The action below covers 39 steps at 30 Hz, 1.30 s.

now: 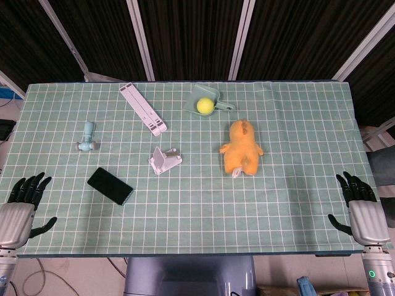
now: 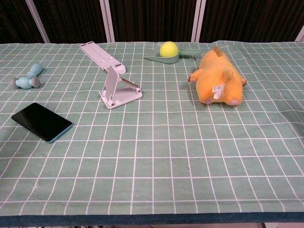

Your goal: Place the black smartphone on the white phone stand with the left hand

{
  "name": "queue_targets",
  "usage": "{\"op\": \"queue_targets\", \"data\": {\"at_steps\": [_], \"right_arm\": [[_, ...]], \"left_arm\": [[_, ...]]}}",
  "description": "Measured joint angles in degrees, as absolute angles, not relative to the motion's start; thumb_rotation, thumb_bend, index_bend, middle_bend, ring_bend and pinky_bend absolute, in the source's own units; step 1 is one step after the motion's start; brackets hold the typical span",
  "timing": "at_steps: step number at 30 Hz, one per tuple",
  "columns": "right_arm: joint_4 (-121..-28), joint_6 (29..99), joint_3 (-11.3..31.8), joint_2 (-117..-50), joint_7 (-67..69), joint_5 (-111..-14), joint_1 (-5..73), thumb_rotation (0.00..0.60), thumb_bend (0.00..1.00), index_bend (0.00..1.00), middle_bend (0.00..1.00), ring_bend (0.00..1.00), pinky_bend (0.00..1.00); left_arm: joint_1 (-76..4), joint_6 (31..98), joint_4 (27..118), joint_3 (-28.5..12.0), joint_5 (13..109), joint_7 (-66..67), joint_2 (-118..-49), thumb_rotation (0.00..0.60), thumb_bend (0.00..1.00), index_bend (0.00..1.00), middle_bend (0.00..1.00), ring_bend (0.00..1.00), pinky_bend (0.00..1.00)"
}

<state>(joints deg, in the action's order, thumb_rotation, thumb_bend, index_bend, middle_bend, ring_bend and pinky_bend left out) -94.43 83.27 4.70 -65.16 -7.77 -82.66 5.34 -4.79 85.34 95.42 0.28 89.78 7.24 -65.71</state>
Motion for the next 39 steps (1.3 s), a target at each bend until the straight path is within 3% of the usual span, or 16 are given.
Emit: {"op": "queue_targets", "data": {"at_steps": [29,39], "right_arm": [[-94.6,83.3,4.7,-65.1,-7.7,-82.6,5.3,0.6,0.3,0.01,0.0,0.0,0.13],[-94.4,83.3,4.7,-65.1,-7.6,-82.6,5.3,0.6,0.3,0.01,0.0,0.0,0.13]], "left_arm": [[-5.2,84.5,95.5,0.5,90.0,8.0,-65.4,0.6,0.17,0.0,0.0,0.0,0.0],[-11.1,75.0,96.2,-0.2,90.1,14.8,-62.6,0.6,0.13,0.0,0.0,0.0,0.01]]}}
